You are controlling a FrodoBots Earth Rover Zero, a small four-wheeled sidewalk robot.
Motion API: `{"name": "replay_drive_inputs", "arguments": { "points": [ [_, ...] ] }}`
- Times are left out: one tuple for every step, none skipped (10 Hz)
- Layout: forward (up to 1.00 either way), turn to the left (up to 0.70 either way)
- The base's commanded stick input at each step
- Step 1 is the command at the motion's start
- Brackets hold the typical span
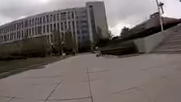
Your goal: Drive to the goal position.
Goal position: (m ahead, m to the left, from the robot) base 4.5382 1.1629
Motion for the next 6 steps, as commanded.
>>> {"name": "replay_drive_inputs", "arguments": {
  "points": [
    [1.00, 0.00],
    [1.00, 0.00],
    [1.00, 0.00],
    [1.00, 0.00],
    [1.00, 0.00],
    [1.00, 0.00]
  ]
}}
